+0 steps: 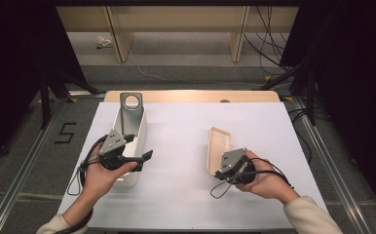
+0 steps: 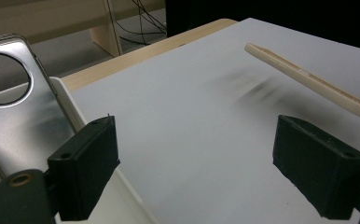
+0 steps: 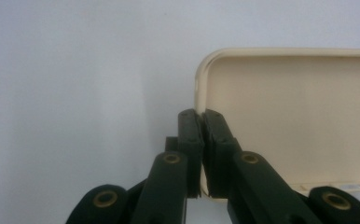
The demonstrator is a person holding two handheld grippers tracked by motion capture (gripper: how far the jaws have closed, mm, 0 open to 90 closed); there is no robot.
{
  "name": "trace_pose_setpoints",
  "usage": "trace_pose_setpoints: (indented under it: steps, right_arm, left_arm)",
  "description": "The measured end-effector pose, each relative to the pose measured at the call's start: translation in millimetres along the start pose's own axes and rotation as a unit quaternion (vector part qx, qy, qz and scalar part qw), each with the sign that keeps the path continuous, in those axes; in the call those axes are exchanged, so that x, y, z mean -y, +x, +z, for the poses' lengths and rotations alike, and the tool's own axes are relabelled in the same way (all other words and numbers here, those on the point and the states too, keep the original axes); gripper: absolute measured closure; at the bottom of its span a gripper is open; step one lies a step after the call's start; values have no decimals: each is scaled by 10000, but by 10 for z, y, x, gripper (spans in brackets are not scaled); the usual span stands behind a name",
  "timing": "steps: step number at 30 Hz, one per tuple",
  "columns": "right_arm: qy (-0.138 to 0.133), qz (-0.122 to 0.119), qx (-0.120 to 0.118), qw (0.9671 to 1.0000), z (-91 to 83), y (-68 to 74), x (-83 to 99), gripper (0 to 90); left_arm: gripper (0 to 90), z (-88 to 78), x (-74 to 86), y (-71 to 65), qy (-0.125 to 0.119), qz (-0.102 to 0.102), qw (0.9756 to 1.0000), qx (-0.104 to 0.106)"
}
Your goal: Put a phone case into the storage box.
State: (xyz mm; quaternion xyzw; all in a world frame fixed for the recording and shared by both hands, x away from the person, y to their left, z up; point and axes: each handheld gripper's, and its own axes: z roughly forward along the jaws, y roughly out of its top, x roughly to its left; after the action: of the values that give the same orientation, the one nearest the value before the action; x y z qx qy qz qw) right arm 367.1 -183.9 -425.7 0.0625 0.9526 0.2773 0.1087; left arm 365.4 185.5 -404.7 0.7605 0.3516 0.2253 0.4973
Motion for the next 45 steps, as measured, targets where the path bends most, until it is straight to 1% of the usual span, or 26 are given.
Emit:
trace_pose_setpoints:
  steps: [1, 5, 8, 10, 16, 18, 25, 28, 31, 36, 39, 45]
  right_arm:
    - [-19, 10, -28, 10000, -2, 2, -4, 874]
    - [-159, 32, 21, 9999, -12, 11, -19, 874]
    - [-256, 44, 2, 9997, -23, 19, -33, 874]
    - [-265, 50, -5, 9996, -24, 31, -42, 874]
    - [-365, 36, -3, 9993, -22, 51, -66, 874]
    - [-433, 70, -10, 9990, -31, 54, -74, 875]
    - [-577, 58, -1, 9983, -44, 71, -114, 875]
    - [-616, 68, -11, 9981, -42, 79, -132, 875]
    - [-648, 27, -33, 9979, -33, 90, -152, 875]
    - [-686, -16, -53, 9976, -23, 108, -185, 875]
    - [-711, 1, -95, 9974, -16, 117, -198, 875]
    - [-731, -27, -86, 9973, -17, 132, -227, 875]
  left_arm:
    - [139, 10, -11, -2, 4, 1, 10000, 13]
    - [143, 60, -62, -3, 32, -6, 10000, 34]
    - [147, 99, -99, -6, 57, -11, 10000, 61]
    - [148, 129, -126, -13, 88, -25, 9999, 87]
    - [149, 212, -205, -56, 135, 43, 9998, 160]
    - [150, 233, -230, -64, 137, 48, 9997, 179]
    - [152, 275, -315, -80, 134, 75, 9997, 213]
    - [153, 295, -353, -91, 141, 84, 9996, 229]
    - [155, 319, -388, -107, 150, 83, 9996, 244]
    - [155, 377, -425, -148, 172, 84, 9993, 318]
    - [155, 419, -446, -173, 199, 102, 9991, 351]
    - [157, 504, -498, -235, 240, 115, 9987, 444]
